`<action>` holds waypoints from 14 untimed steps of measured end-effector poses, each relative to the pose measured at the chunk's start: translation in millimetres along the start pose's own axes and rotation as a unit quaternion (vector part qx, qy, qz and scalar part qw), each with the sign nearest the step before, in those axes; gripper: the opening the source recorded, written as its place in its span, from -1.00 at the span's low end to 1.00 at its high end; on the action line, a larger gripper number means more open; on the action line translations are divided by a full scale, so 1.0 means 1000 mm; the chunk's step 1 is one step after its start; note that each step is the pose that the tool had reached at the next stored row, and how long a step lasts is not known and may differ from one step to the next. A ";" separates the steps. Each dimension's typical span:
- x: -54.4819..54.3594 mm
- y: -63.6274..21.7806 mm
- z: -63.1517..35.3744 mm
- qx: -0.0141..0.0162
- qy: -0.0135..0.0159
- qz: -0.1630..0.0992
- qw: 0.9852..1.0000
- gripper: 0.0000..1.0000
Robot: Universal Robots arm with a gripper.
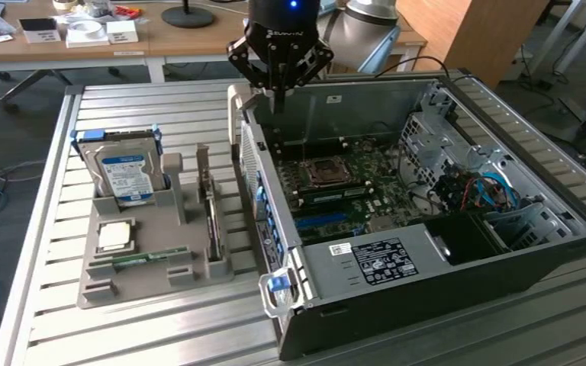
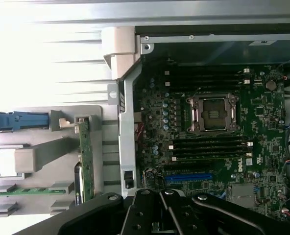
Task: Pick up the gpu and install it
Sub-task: 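Reach for the gpu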
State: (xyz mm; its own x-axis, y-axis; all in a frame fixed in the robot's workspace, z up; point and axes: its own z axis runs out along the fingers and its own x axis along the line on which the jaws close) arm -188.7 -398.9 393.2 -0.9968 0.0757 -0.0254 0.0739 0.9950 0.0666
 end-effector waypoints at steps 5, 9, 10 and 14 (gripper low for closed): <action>0.008 -0.0006 -0.0003 0.000 0.000 0.000 1.000 -0.79; 0.014 -0.0011 -0.0005 0.000 0.000 0.000 1.000 -0.79; 0.016 -0.0012 -0.0005 -0.001 0.000 0.000 1.000 -0.79; 0.024 -0.0018 -0.0008 -0.001 -0.001 0.000 1.000 -0.79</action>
State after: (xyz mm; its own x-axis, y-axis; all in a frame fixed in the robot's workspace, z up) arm -213.1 -398.8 393.3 -0.9968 0.0758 -0.0267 0.0739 0.9949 0.0680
